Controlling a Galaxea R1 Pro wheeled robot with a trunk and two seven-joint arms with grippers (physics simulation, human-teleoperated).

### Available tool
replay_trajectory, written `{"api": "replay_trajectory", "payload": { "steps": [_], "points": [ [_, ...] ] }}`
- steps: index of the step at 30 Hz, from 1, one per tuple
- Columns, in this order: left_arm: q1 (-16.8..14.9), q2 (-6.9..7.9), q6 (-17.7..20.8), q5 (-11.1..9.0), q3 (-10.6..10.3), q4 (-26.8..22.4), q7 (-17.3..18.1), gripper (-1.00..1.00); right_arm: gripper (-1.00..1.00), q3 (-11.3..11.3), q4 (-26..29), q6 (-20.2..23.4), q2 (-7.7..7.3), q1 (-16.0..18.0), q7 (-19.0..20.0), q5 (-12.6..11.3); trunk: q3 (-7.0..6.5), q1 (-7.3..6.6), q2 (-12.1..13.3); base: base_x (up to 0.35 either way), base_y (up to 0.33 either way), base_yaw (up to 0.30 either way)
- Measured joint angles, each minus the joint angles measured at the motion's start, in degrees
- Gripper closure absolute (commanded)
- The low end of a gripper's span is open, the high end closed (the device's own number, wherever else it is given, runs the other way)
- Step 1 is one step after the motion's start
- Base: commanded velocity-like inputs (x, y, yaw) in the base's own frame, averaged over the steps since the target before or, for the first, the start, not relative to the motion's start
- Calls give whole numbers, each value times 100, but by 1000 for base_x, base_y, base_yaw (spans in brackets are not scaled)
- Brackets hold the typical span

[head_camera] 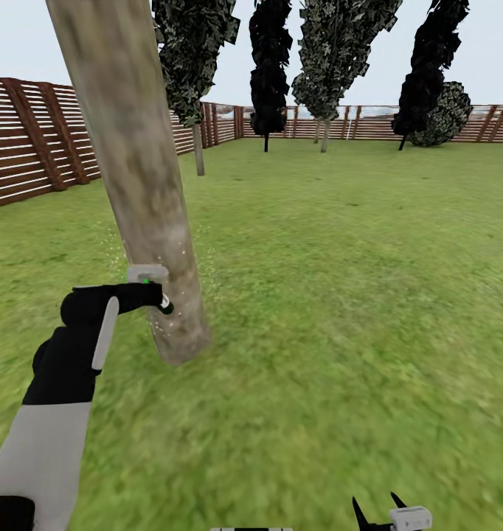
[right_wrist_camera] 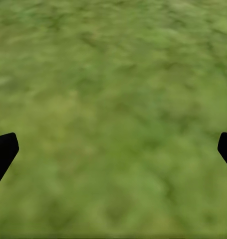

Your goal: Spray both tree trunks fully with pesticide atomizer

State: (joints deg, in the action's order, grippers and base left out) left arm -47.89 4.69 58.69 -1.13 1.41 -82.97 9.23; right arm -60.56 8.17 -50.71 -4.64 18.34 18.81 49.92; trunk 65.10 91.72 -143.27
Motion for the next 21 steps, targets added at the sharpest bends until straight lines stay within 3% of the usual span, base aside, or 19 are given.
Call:
{"api": "replay_trajectory", "payload": {
  "steps": [3,5,8,11,16,19,21],
  "points": [
    [-57,76,0,45,151,1,0,100,-100,-2,0,0,-2,0,0,0,1,0,0,0,0,0],
    [-91,247,-2,87,406,8,-1,100,-100,-2,0,1,0,2,0,0,0,0,0,0,0,0],
    [-248,383,1,27,437,27,0,100,-100,-7,0,0,-2,-1,0,0,0,0,0,0,0,0],
    [-341,308,2,9,431,41,1,100,-100,-8,0,2,1,-2,0,0,1,0,0,0,0,0],
    [-529,391,2,25,433,61,1,100,-100,-8,0,2,0,2,0,0,1,1,0,0,0,0],
    [-406,407,-8,53,438,76,-9,100,-100,-2,0,1,1,1,0,0,1,1,1,0,0,0],
    [-105,416,-47,58,433,82,-26,100,-100,-6,2,1,-1,2,0,0,1,1,1,0,0,0]
  ]
}}
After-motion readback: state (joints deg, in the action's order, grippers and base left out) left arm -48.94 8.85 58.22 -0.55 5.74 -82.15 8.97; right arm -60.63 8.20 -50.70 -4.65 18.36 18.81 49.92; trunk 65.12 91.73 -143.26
